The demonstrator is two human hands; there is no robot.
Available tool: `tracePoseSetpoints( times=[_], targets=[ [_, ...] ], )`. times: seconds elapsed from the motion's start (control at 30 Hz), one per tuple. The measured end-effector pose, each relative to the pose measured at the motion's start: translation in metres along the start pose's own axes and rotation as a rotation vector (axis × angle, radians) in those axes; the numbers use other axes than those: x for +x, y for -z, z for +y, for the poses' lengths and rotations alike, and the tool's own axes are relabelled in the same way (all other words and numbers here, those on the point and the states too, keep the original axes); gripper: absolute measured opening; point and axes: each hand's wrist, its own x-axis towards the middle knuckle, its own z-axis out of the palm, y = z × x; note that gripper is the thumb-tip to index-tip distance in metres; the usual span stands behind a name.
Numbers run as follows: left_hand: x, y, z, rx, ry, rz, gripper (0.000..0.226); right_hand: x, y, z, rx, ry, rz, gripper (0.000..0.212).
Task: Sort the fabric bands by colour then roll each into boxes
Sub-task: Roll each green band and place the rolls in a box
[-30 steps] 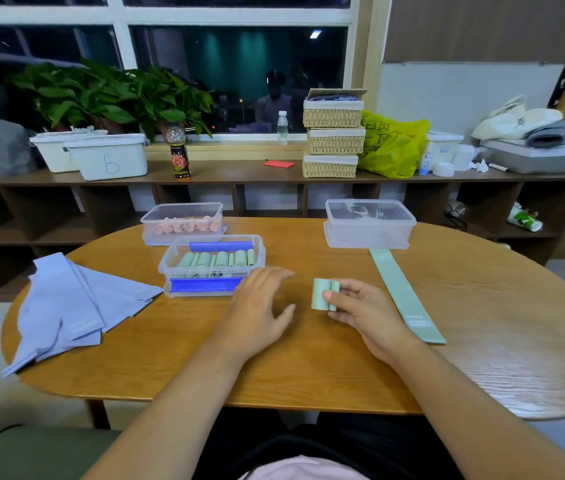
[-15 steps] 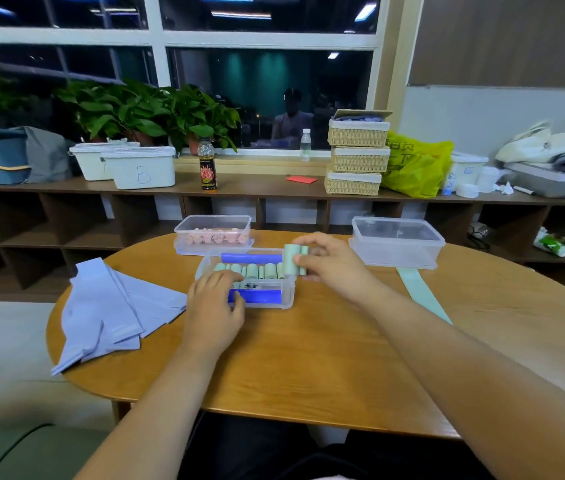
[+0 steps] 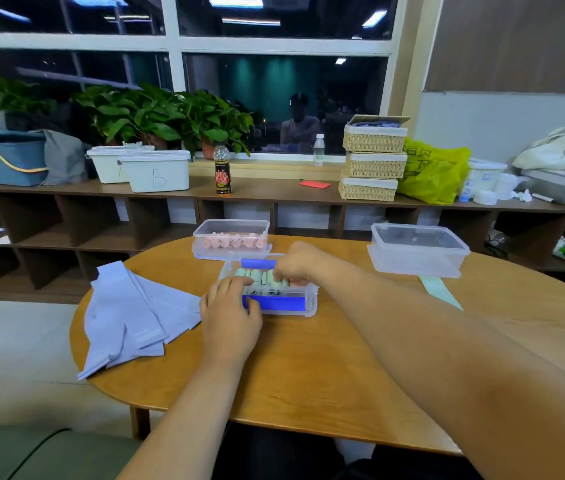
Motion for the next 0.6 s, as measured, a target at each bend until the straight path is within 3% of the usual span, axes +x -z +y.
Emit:
tracePoseSetpoints(
  times=[0.17, 0.6],
  targets=[
    [0.001, 0.0, -0.001, -0.012, 0.009, -0.008, 0.032, 0.007, -0.011, -0.005, -0.137, -0.056, -0.037, 0.02],
    [-0.001, 0.002, 0.003, -0.015, 0.015, -0.014, 0.031, 0.017, -0.023, -0.006, -0.215, -0.06, -0.056, 0.018]
  ],
)
